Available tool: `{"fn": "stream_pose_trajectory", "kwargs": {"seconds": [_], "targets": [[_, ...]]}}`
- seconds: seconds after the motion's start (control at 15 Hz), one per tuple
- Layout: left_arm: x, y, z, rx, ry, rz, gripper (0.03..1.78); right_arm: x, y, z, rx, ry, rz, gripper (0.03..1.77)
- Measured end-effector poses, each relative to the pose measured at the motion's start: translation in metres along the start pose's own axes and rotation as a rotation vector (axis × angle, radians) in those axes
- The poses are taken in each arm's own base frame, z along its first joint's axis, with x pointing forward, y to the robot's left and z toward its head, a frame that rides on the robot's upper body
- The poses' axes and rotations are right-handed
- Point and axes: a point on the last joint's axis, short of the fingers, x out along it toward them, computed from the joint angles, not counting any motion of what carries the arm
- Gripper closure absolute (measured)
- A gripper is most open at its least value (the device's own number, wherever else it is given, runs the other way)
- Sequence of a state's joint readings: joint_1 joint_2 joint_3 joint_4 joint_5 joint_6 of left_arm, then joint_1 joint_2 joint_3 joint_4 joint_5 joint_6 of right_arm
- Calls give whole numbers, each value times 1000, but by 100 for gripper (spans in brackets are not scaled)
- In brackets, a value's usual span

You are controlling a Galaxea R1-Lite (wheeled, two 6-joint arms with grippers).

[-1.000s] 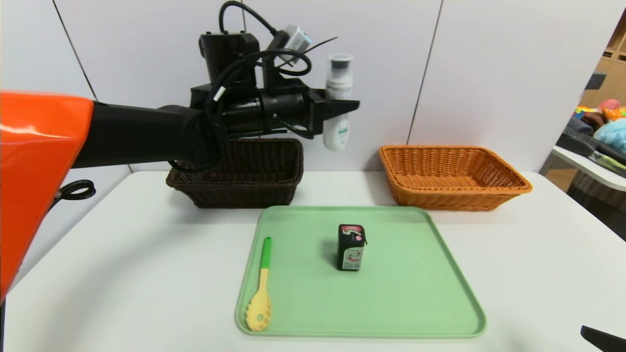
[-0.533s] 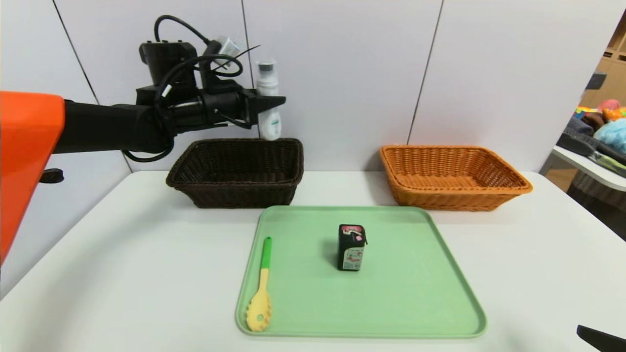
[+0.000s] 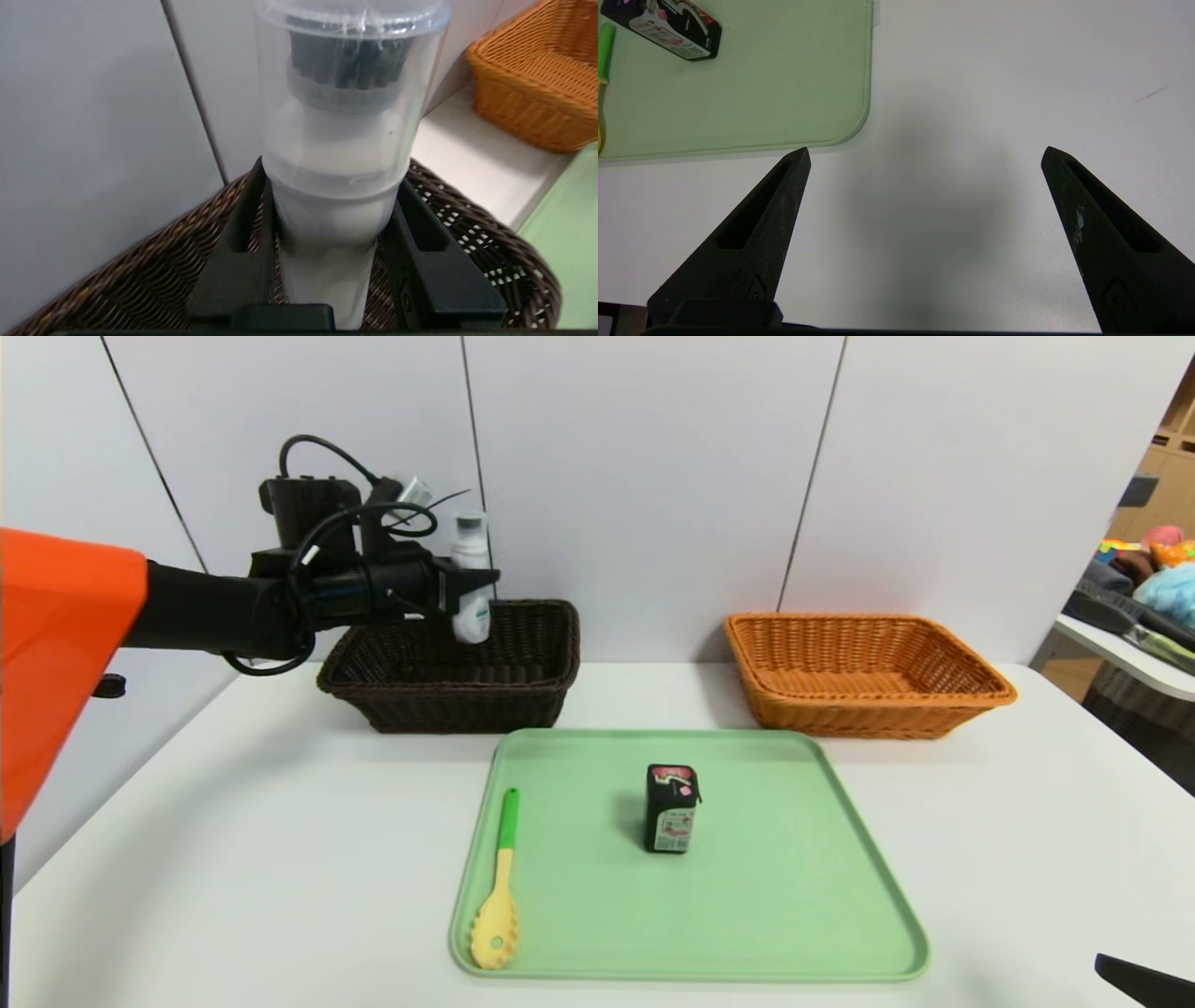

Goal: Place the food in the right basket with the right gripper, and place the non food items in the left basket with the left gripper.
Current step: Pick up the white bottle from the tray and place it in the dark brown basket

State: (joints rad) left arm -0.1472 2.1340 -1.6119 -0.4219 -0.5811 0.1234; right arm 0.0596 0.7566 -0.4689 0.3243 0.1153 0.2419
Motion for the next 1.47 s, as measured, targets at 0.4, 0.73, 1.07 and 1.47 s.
{"fn": "stream_pose_trajectory", "kwargs": {"seconds": [0.4, 0.73, 1.07, 1.47], "targets": [[5, 1, -21, -22, 51, -6, 115, 1, 0, 0, 0, 7, -3, 9], [13, 3, -41, -32, 89, -15, 115, 2, -1, -1, 0, 14, -5, 9], [23, 7, -60, -25, 101, -23, 115, 2, -1, -2, 0, 16, -6, 9], [26, 6, -65, -29, 104, -28, 59, 3, -1, -3, 2, 21, -8, 9]]}}
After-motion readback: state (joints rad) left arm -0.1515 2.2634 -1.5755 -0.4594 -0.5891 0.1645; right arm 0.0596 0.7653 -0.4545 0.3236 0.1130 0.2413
